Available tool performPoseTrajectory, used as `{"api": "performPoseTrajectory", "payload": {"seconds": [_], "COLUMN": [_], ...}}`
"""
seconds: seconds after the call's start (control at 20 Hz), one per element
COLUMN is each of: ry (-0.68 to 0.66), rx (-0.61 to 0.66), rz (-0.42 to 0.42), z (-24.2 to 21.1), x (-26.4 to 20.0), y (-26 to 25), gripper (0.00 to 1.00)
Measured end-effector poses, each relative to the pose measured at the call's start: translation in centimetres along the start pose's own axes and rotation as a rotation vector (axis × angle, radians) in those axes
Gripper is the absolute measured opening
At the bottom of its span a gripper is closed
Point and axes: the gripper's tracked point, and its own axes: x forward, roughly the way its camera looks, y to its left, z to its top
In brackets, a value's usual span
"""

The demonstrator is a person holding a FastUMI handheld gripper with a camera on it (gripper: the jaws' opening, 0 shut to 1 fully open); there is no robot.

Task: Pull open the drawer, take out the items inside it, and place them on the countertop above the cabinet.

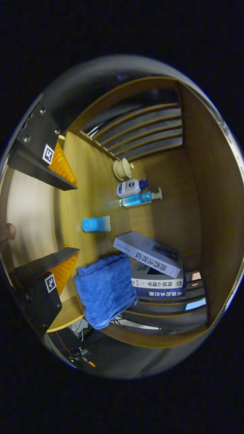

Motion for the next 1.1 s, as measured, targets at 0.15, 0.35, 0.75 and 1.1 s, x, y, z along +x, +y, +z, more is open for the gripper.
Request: {"api": "performPoseTrajectory", "payload": {"seconds": [0.15,0.35,0.75,1.1], "ry": [-0.028,-0.1,-0.228,-0.205], "rx": [0.001,-0.093,-0.127,-0.074], "rz": [0.042,0.014,-0.041,-0.022], "z": [-2.1,-6.4,-17.2,-23.4], "x": [-4.1,-7.9,-12.8,-11.4], "y": [0.5,-0.4,-1.1,-2.1], "gripper": [1.0,1.0,1.0,1.0]}}
